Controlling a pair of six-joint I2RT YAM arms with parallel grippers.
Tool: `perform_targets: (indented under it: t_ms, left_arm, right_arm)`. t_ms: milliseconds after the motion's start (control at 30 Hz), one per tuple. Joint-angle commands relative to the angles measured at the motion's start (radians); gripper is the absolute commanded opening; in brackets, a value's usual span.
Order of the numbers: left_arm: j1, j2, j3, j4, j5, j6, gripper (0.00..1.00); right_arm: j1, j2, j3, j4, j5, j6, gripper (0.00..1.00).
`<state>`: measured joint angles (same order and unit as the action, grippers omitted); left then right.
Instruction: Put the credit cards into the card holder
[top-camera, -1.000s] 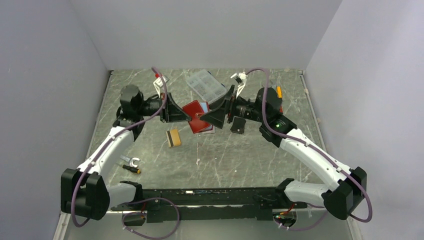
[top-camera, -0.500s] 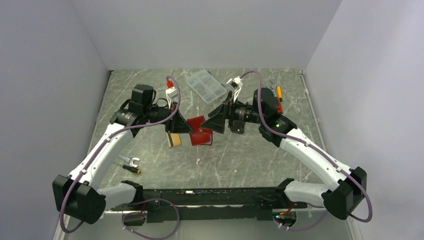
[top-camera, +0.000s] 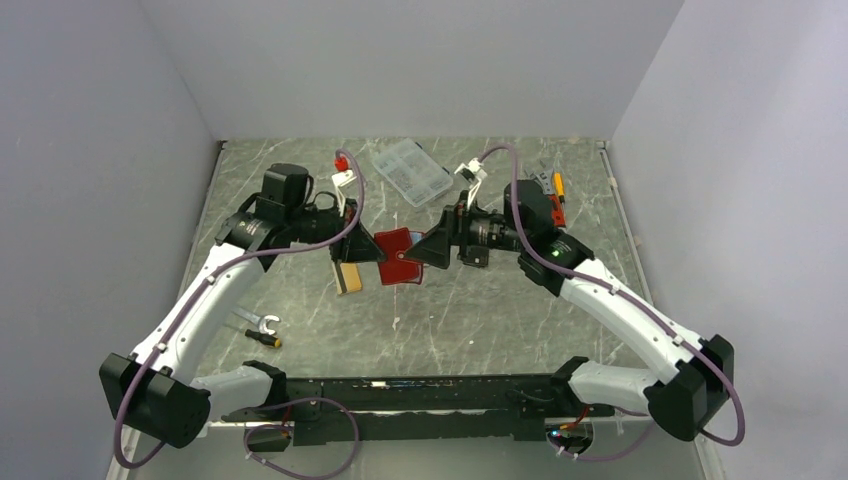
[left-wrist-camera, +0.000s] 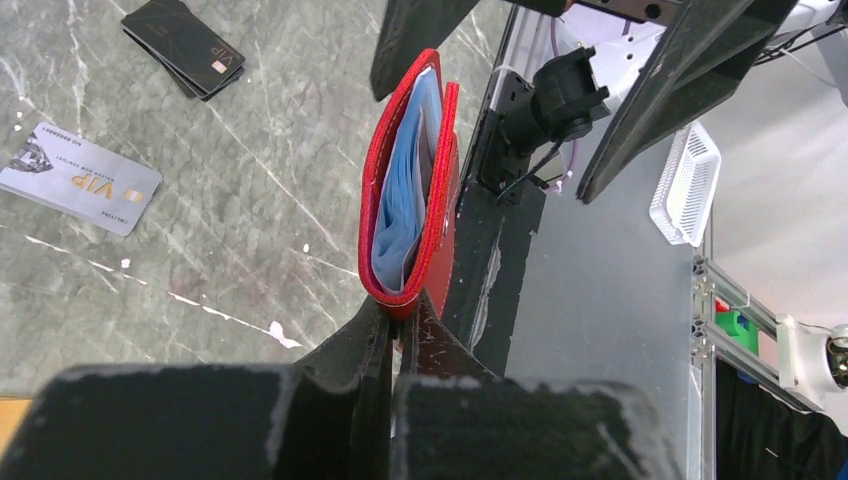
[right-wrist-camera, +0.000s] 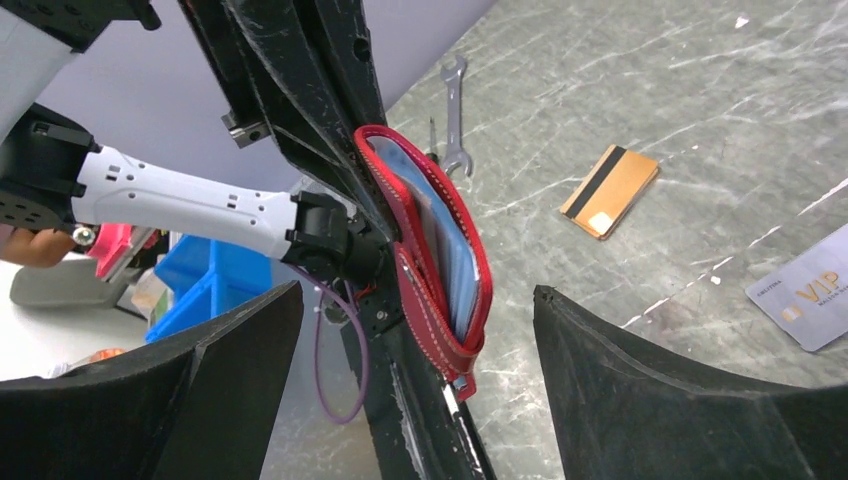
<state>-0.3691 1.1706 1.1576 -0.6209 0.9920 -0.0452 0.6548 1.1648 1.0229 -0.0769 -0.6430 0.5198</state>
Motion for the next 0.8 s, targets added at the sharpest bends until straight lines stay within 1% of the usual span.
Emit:
perform_targets:
  t_ms: [0, 33, 167, 233, 367, 433, 500, 533, 567, 633, 700, 733, 767]
  left_arm:
    - [-0.015, -0.024, 0.029, -0.007, -0.031, 0.033, 0.0]
    - [-0.019, -0.023, 0.027, -0.003, -0.036, 0.03, 0.0]
    - [-0.043, -0.023, 0.026, 0.008, -0.066, 0.019, 0.01]
    - [-0.053, -0.021, 0.025, 0.017, -0.075, 0.009, 0.02]
    - [-0.066, -0.014, 0.03, 0.04, -0.092, -0.013, 0.06]
    - [-0.068, -0.009, 0.034, 0.051, -0.095, -0.024, 0.09]
    - [-0.076, -0.001, 0.04, 0.062, -0.099, -0.032, 0.11]
    - [-0.082, 0.002, 0.04, 0.066, -0.098, -0.036, 0.15]
    - [-0.087, 0.005, 0.04, 0.072, -0.099, -0.04, 0.22]
    - [-0.1, 0.01, 0.041, 0.082, -0.094, -0.045, 0.39]
    - [-0.102, 0.012, 0.034, 0.089, -0.073, -0.056, 0.61]
    - [-0.103, 0.011, 0.032, 0.089, -0.061, -0.057, 0.7]
    - [-0.103, 0.009, 0.032, 0.082, -0.043, -0.051, 0.76]
  right_arm:
    - [-0.003, -0.062, -0.02, 0.043, 0.054, 0.03, 0.84]
    - [-0.002, -0.053, -0.022, 0.058, 0.048, 0.048, 0.81]
    - [0.005, -0.01, -0.042, 0.13, 0.058, 0.122, 0.63]
    - [0.014, 0.004, -0.047, 0.157, 0.066, 0.141, 0.57]
    - [0.028, 0.027, -0.052, 0.19, 0.064, 0.161, 0.53]
    - [0.033, 0.034, -0.053, 0.198, 0.067, 0.168, 0.48]
    - [0.037, 0.04, -0.056, 0.207, 0.072, 0.176, 0.38]
    - [0.039, 0.043, -0.057, 0.211, 0.074, 0.179, 0.33]
    - [0.039, 0.045, -0.06, 0.217, 0.077, 0.182, 0.27]
    - [0.039, 0.044, -0.066, 0.228, 0.082, 0.182, 0.18]
    - [0.039, 0.039, -0.072, 0.234, 0.079, 0.166, 0.12]
    - [0.039, 0.032, -0.076, 0.238, 0.073, 0.154, 0.1]
    - [0.038, 0.022, -0.085, 0.247, 0.065, 0.144, 0.08]
